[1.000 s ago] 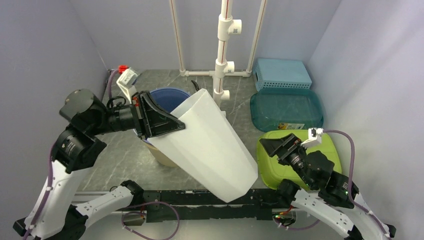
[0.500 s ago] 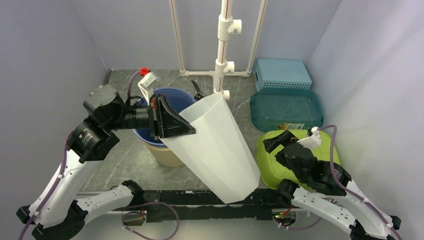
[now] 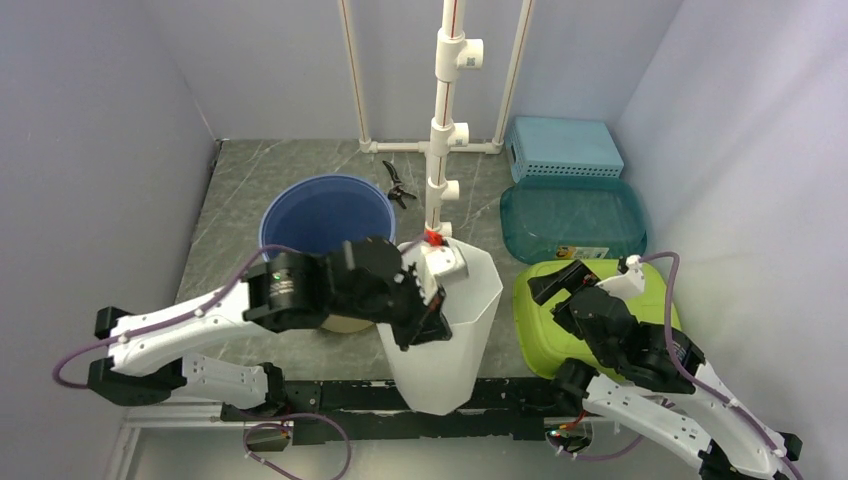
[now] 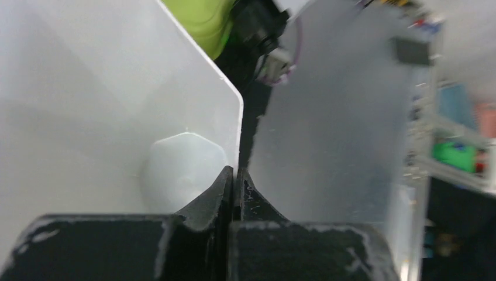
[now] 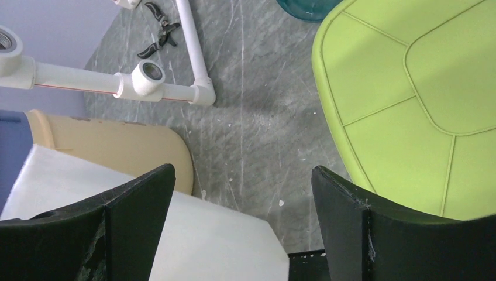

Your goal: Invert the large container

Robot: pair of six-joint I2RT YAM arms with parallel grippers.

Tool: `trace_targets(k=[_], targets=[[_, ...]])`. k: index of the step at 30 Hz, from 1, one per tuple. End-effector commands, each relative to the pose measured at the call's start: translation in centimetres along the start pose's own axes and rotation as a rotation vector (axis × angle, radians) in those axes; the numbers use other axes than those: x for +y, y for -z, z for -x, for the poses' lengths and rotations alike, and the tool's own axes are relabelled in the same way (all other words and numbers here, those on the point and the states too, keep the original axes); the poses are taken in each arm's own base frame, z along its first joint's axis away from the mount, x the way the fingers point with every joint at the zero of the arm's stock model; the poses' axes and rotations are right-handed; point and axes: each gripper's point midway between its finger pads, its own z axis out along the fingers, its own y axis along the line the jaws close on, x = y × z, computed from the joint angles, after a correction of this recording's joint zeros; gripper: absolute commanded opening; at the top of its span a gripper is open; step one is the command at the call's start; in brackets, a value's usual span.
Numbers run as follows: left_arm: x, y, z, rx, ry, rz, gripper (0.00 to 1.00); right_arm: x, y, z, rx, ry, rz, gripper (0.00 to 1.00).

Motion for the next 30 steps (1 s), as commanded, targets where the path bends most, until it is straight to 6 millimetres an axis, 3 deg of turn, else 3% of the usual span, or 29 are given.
trace_targets(k=[1, 8, 14, 24, 30], targets=[[4.9, -0.8, -0.7, -0.008, -0.132, 0.313, 0.03, 1.0, -0.3, -0.4, 0.016, 0.02, 0.02, 0.91], [6.8, -1.4, -1.0, -0.139, -0.102, 0.366, 0.03, 1.9, -1.2, -2.7, 0.096, 0.053, 0.043, 0.91], [8.5, -2.1, -2.0, -0.133, -0.096, 0.442, 0.03, 2.5, -1.7, -4.2, 0.146, 0.077, 0.058, 0.92], [7.1, -5.0, -0.3, -0.269, 0.005, 0.342, 0.03, 2.5, -1.9, -4.5, 0.164, 0.121, 0.038, 0.94], [5.1, -4.2, 2.4, -0.408, 0.106, 0.251, 0.03, 1.9, -1.4, -2.8, 0.112, 0.165, -0.009, 0.97]])
